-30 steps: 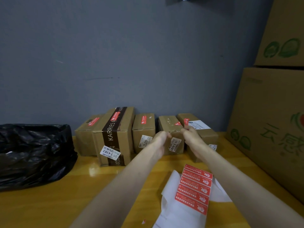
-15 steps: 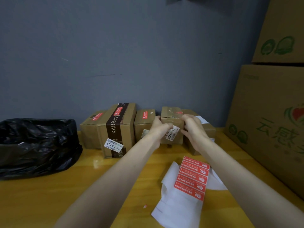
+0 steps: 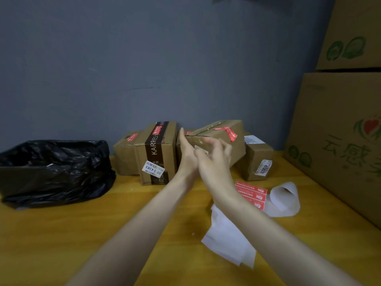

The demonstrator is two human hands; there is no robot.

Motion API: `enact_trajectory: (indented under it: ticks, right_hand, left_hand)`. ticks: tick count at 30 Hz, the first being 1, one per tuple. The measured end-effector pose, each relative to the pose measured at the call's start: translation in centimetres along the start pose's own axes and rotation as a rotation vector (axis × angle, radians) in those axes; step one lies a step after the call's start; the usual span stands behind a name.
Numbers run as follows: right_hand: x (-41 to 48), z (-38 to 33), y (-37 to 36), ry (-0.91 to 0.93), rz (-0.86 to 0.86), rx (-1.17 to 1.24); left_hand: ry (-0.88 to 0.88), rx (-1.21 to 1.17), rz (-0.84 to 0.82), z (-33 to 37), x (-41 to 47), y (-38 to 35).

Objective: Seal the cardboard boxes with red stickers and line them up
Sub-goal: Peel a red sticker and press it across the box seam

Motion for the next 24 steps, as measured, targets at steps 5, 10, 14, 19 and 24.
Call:
enact_trajectory:
  ticks: [5, 10, 14, 19, 24]
  right_hand:
    - [-1.8, 0.5, -1.6, 0.023, -0.049, 0.094]
    - [-1.0, -0.8, -0.3, 0.22, 0.097, 0.127]
    - [0.5, -0.9, 0.6, 0.27, 0.007, 0.122]
    - [0.5, 0.9, -0.9, 0.219, -0.302, -0.193]
    - [0.2, 2.1, -2.2, 0.195, -0.414, -0.282]
  left_hand:
    - [-0.084, 0.187, 0.042, -0.5, -1.8, 3.6]
    - [-0.119, 0.235, -0.115, -1.8, -3.2, 8.7]
    - [-0.12, 0.305, -0.275, -2.3, -4.8, 12.5]
    - [-0.077, 0.295, -0.372, -3.2, -5.6, 15.2]
    - [-0.005, 0.24, -0.381, -4.1, -5.0, 15.8]
Point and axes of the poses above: each hand's wrist, its own x-axis towards the middle knuckle, its own y-axis out of the back of the hand, z = x × y, the point moved 4 cm from there along x, towards the middle knuckle, and after that the axes turned 12 degrees about x, right-handed, at the moved point
